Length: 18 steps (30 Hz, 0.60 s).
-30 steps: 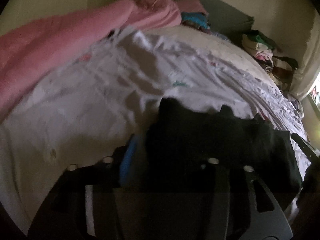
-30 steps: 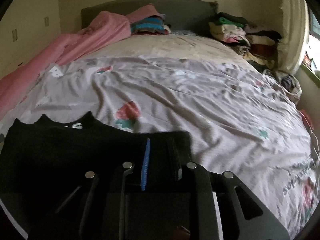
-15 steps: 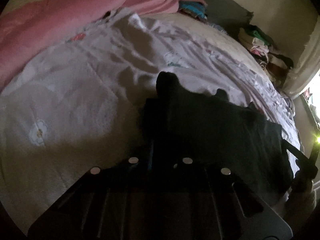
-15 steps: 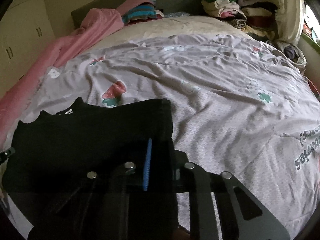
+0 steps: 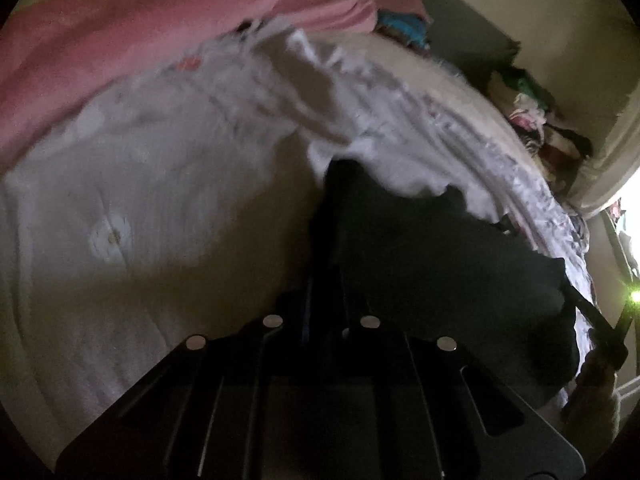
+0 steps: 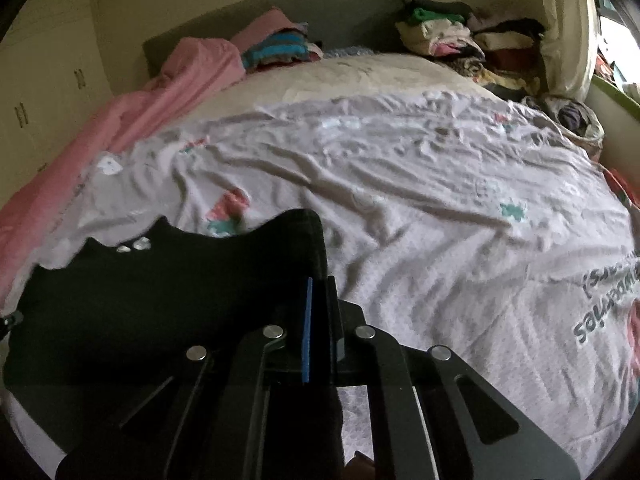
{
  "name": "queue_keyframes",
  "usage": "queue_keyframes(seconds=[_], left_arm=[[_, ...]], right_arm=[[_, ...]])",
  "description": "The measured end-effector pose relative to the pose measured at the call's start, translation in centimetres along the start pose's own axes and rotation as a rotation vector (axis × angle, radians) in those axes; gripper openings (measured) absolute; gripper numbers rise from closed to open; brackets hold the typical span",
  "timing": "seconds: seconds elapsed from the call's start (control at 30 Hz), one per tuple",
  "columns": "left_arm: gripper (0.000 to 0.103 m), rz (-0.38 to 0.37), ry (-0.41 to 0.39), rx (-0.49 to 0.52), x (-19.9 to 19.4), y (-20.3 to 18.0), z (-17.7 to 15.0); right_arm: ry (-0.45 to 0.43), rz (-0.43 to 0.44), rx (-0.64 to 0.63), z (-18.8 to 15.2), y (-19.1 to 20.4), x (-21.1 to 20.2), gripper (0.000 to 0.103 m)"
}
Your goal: Fold small clothes
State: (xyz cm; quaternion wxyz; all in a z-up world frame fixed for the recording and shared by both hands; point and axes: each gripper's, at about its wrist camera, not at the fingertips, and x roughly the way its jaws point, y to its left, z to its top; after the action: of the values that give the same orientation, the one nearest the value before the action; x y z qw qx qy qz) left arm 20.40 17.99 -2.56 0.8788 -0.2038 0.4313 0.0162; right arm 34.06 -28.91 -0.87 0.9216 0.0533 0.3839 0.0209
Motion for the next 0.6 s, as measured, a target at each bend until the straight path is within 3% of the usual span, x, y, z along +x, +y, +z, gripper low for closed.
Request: queue_keyframes(seconds=[0.33,0.47,0.6], left_arm=[[0.005,0.021,-0.035,0.041,-1.2,-1.3,-1.0],[0.018,0.023,-0.096,0.081,-2.9,-2.6,-1.7],[0.023,0.001,-0.118,0.135,-4.0,-4.4,-3.2]], right_arm=[[-0.014,-0.052,-0.036,-1.1,0.9,-1.1,0.01],[-0.04,-0.023,-0.066,-1.8,1.7,-3.4,0.015],[-0.04,0.018,-0.136,-3.3,3.3,-5.4,0.019]])
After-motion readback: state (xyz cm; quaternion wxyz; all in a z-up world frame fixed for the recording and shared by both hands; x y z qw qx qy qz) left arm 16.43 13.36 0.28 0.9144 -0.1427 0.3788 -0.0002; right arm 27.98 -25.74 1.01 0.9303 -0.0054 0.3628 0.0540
